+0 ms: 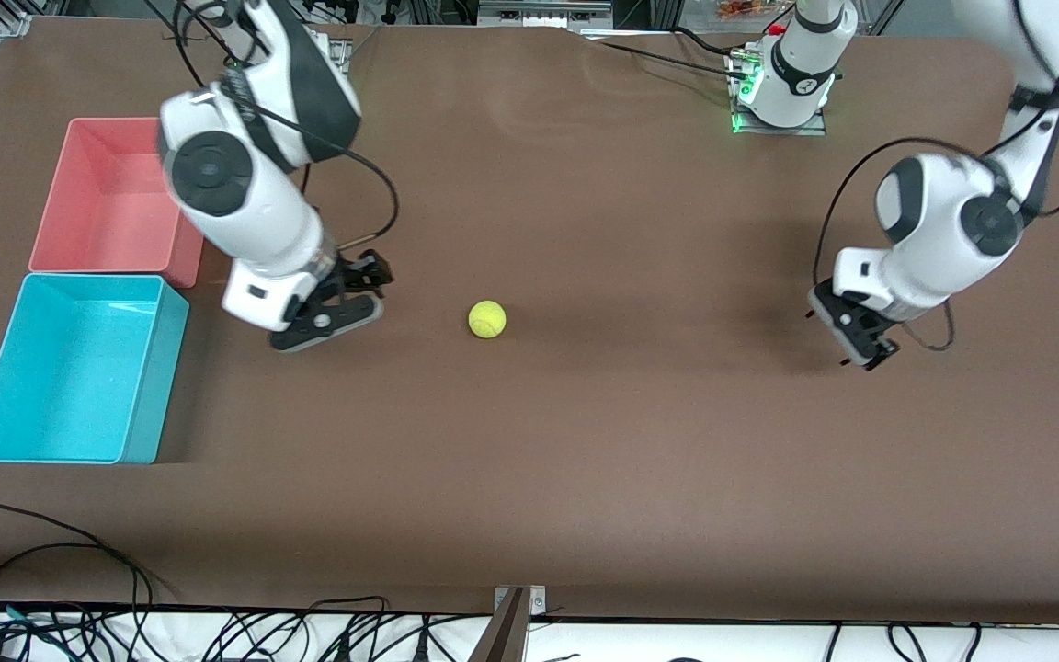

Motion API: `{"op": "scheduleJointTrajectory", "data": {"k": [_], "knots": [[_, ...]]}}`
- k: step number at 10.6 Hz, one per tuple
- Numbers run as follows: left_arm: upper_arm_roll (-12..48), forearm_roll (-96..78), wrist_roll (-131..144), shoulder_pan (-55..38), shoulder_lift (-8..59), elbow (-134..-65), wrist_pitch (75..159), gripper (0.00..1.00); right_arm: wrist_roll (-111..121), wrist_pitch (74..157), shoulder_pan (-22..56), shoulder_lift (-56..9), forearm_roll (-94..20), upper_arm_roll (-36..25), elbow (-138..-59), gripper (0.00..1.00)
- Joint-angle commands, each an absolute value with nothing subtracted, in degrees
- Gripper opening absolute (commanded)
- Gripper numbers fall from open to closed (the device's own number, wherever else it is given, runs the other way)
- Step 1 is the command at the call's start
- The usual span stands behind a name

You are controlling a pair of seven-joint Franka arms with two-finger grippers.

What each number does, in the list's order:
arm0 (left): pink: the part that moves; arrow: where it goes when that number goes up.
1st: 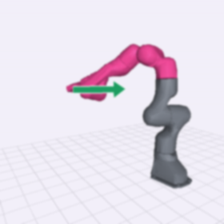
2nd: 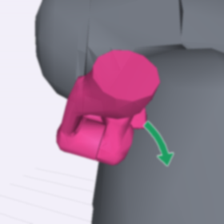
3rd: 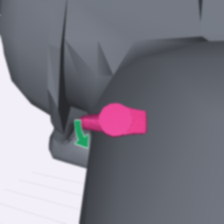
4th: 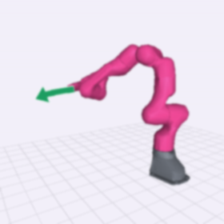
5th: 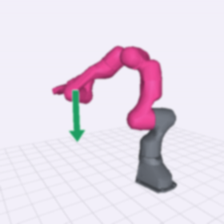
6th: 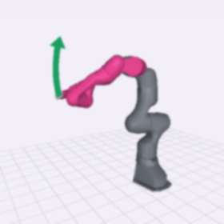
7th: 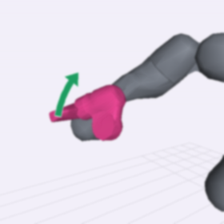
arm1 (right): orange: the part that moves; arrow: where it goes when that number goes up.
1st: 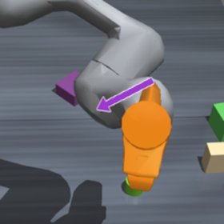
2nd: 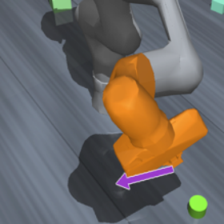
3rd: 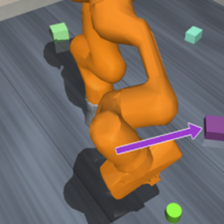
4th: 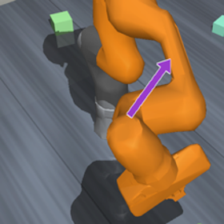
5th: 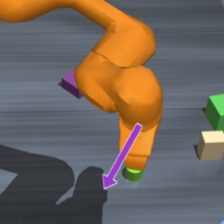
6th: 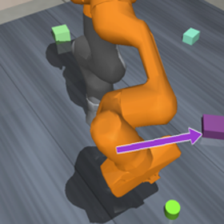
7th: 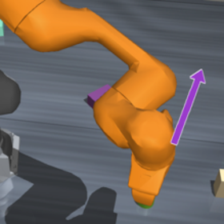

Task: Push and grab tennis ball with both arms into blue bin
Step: 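Reach the right gripper to the ball while the left gripper withdraws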

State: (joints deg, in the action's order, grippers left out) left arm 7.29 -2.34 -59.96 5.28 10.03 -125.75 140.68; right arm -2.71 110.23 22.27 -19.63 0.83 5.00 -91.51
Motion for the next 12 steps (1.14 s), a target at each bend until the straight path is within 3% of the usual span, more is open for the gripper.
{"op": "scheduleJointTrajectory", "data": {"k": [1, 5, 8, 10, 12], "knots": [[6.1, -2.4, -59.7, 3.9, -3.3, -131.0, 136.9, 1.00, -3.3, 116.9, 27.8, -22.6, 0.6, 4.7, -93.8, 1.00], [2.4, -0.5, -59.7, 3.8, -9.7, -129.8, 128.8, 1.00, -3.3, 134.3, 30.0, -25.0, 0.0, 7.1, -104.5, 1.00], [-1.1, 1.4, -55.1, 3.3, -10.5, -119.3, 114.2, 1.00, -2.5, 139.9, 33.2, -29.4, 0.2, 7.6, -104.6, 1.00], [-1.1, 1.8, -40.4, 2.6, -10.5, -112.3, 101.6, 1.00, -2.5, 144.8, 34.5, -32.2, 0.3, 7.5, -104.9, 1.00], [0.4, 4.4, -30.1, 1.7, -10.7, -108.1, 94.9, 1.00, -2.1, 145.4, 34.4, -33.1, 0.9, 7.3, -105.0, 1.00]]}}
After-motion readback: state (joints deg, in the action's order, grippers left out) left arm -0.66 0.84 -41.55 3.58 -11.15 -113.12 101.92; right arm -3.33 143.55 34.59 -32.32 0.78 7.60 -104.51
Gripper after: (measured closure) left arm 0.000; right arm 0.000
